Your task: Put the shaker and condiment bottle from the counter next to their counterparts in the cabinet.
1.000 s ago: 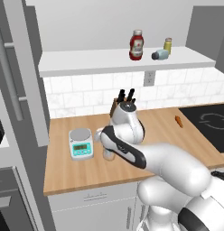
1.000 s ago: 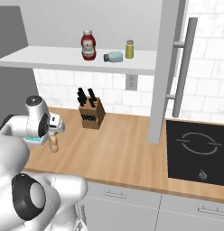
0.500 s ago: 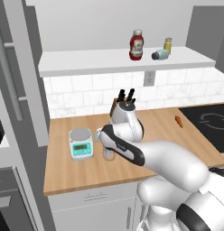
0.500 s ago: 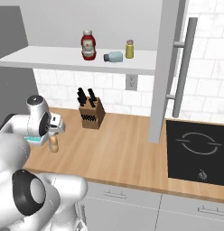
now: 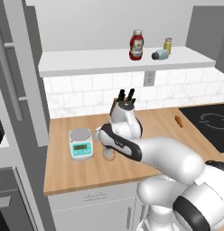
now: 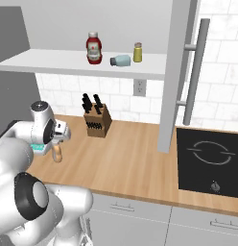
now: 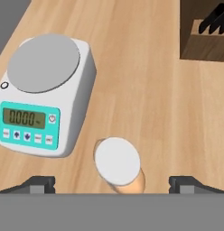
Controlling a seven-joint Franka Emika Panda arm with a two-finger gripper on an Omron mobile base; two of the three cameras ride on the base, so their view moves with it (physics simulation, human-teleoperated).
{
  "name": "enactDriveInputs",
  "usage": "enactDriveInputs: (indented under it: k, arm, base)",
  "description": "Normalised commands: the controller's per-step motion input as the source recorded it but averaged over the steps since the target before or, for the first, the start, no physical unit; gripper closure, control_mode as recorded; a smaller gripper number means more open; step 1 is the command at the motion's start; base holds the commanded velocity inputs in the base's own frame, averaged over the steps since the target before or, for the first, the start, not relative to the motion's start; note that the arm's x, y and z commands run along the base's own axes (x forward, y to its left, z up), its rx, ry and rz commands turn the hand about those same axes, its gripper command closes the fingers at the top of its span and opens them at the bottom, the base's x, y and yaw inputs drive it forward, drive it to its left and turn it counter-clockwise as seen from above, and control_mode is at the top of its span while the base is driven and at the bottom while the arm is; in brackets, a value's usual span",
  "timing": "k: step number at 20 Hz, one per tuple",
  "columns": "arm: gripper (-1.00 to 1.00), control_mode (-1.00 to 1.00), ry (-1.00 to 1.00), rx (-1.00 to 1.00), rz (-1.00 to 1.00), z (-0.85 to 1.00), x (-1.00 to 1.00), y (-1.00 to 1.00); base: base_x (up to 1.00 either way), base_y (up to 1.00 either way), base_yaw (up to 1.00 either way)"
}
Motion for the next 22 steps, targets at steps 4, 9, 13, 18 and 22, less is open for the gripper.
enactDriveInputs:
  k: [4, 9, 13, 18, 22]
  arm:
    - [-1.0, -1.0, 0.01, 0.0, 0.0, -0.17, 0.13, 0.0]
    - [1.0, -1.0, 0.01, 0.0, 0.0, -0.2, 0.07, 0.0]
    - [1.0, -1.0, 0.0, -0.01, 0.0, -0.19, 0.09, 0.0]
    - [1.0, -1.0, 0.0, 0.0, 0.0, -0.12, 0.0, 0.0]
    - [1.0, -1.0, 0.0, 0.0, 0.0, -0.03, 0.0, 0.0]
  base:
    - [0.0, 0.0, 0.0]
    - [0.0, 0.0, 0.0]
    - [0.0, 0.0, 0.0]
    - [0.0, 0.0, 0.0]
    - [0.0, 0.0, 0.0]
